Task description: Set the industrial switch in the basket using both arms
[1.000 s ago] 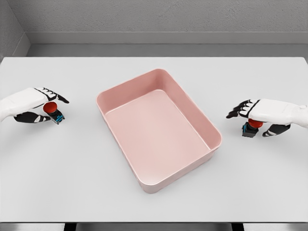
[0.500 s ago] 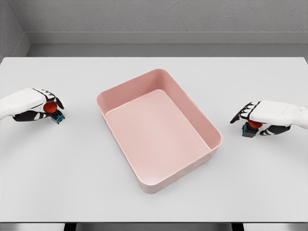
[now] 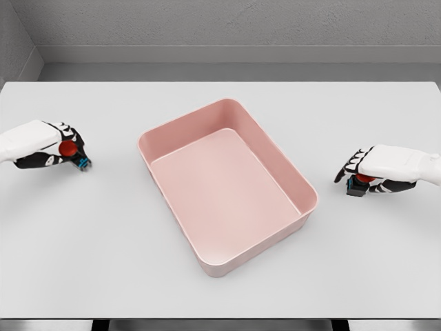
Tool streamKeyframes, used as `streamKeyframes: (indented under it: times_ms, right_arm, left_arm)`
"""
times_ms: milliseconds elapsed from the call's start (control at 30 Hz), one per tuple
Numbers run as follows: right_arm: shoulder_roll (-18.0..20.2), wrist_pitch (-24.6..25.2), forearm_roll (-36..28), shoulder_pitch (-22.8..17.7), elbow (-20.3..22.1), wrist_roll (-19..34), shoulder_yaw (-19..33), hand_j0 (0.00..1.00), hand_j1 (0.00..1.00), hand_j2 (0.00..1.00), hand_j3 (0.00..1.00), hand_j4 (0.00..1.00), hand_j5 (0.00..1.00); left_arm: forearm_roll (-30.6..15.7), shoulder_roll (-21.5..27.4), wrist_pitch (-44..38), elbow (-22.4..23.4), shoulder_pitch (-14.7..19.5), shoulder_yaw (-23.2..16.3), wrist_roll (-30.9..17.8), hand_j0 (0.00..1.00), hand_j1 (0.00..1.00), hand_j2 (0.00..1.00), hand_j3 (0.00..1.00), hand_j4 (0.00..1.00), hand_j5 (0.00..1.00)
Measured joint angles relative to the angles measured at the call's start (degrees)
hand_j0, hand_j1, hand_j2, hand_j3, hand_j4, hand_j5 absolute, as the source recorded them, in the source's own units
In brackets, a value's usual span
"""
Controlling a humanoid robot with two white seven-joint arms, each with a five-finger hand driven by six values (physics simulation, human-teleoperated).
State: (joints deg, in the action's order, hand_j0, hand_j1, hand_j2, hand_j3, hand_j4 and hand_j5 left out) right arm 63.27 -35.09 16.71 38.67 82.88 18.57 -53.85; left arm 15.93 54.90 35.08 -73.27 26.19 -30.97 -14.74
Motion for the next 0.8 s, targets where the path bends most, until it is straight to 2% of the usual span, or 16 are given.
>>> streamKeyframes:
  times_ms: [200, 433, 800]
  right_arm:
    - [0.11, 0.00, 0.58, 0.00, -0.01, 0.00, 0.01, 0.58, 0.58, 0.58, 0.58, 0.58, 0.58]
    - [0.12, 0.14, 0.57, 0.00, 0.02, -0.19, 0.18, 0.56, 0.56, 0.56, 0.56, 0.56, 0.56]
    - [0.40, 0.01, 1.01, 0.44, 0.42, -0.02, 0.80, 0.53, 0.53, 0.53, 0.53, 0.53, 0.53]
  left_arm:
    - [-1.62, 0.37, 0.00, -0.30, 2.28, 0.20, 0.02, 0.48, 0.48, 0.48, 0.48, 0.48, 0.48]
    - [-3.31, 0.56, -0.01, -1.00, 5.63, 0.13, 0.04, 0.48, 0.48, 0.48, 0.48, 0.48, 0.48]
    - [-4.29, 0.01, 0.01, -6.16, 7.56, -0.23, 0.03, 0.47, 0.47, 0.47, 0.47, 0.47, 0.47]
